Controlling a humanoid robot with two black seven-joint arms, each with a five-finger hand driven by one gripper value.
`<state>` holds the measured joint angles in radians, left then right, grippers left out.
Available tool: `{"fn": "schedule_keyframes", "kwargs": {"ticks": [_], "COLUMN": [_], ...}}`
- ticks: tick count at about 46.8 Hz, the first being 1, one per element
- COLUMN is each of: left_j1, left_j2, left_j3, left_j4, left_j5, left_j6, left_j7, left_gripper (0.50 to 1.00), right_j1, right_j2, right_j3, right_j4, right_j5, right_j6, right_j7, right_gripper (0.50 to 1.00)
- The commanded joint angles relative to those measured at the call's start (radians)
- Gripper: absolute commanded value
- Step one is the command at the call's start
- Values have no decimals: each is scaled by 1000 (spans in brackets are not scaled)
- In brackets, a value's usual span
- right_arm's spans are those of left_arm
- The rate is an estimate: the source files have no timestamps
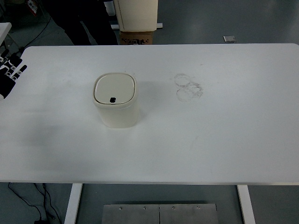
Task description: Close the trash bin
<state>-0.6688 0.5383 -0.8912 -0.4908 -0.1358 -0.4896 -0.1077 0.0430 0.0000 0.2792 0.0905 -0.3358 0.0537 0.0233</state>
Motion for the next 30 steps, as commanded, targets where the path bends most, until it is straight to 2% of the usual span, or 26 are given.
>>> {"fn": "schedule_keyframes", "kwargs": {"ticks": [1,30], "left_j1": [0,8], "left_j2": [-1,-3], "left_j3": [0,2], "left_j4": [-2,-2], "left_j5": [-1,1], "left_j6": [0,-4], "left_j7": [-1,-1], "left_gripper": [1000,1000], "right_j1": [0,5], "right_j2": [0,0], "right_j3": [0,2], "right_j4": [0,0], "right_j5": [0,3], "right_j6": [0,0], "right_j7": [0,3], "right_gripper": [991,991]}}
